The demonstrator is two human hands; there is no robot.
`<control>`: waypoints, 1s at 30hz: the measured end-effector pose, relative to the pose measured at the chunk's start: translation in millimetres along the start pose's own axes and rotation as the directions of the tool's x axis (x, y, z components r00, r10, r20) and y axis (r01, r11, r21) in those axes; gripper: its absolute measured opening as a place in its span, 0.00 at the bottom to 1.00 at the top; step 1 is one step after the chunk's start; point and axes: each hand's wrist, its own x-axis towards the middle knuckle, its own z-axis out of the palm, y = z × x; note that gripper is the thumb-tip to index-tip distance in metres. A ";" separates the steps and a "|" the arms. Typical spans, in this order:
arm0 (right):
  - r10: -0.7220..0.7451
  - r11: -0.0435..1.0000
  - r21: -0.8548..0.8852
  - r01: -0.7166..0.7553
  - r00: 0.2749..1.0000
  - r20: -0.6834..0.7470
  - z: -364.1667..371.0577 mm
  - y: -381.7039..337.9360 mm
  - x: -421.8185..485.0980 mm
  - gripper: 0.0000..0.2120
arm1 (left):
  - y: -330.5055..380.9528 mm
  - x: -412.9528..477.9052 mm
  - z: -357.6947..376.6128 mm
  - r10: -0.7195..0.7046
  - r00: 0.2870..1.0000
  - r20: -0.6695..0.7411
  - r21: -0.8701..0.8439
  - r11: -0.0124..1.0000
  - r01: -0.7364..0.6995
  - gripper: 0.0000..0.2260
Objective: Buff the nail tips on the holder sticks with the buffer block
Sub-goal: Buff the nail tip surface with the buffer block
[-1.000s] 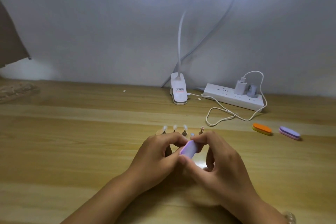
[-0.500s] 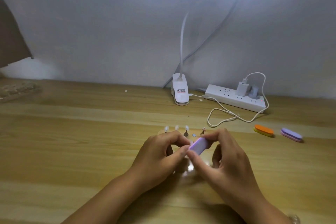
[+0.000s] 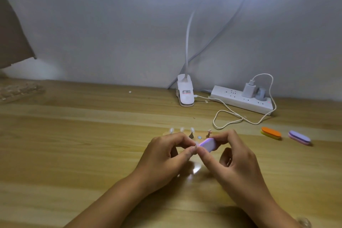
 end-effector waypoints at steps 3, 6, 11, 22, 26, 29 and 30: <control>0.033 0.996 0.079 -0.031 0.999 -0.028 -0.5 1.2 0.6 0.20 | 1.2 -0.1 1.1 0.006 1.000 0.022 0.008 1.000 -0.006 0.05; 0.053 0.990 0.131 -0.050 0.998 -0.017 -1.3 1.4 0.3 0.15 | 1.7 0.1 0.7 0.007 0.999 0.047 -0.012 1.000 -0.006 0.05; -0.123 0.992 0.002 0.123 0.989 0.080 2.6 -2.5 -1.4 0.12 | 0.5 0.7 -0.2 0.008 0.999 0.053 -0.024 1.000 -0.006 0.08; -0.051 0.999 -0.020 0.051 0.998 -0.022 2.0 3.0 0.3 0.16 | -0.9 0.8 -0.2 0.006 0.999 0.044 -0.016 1.000 -0.005 0.08; -0.123 0.984 -0.128 0.121 0.992 -0.007 4.1 -1.0 -3.1 0.15 | 1.7 0.7 -0.8 -0.008 0.999 0.040 -0.071 0.997 0.011 0.08; -0.116 0.989 -0.092 0.117 0.993 0.019 3.4 -1.6 -3.3 0.14 | 1.3 2.0 -0.8 -0.024 1.000 0.016 -0.071 0.997 0.025 0.09; -0.078 0.995 -0.059 0.077 0.997 -0.004 2.1 0.9 -1.7 0.13 | 1.1 2.0 -0.4 -0.023 1.000 0.013 -0.074 0.997 0.024 0.09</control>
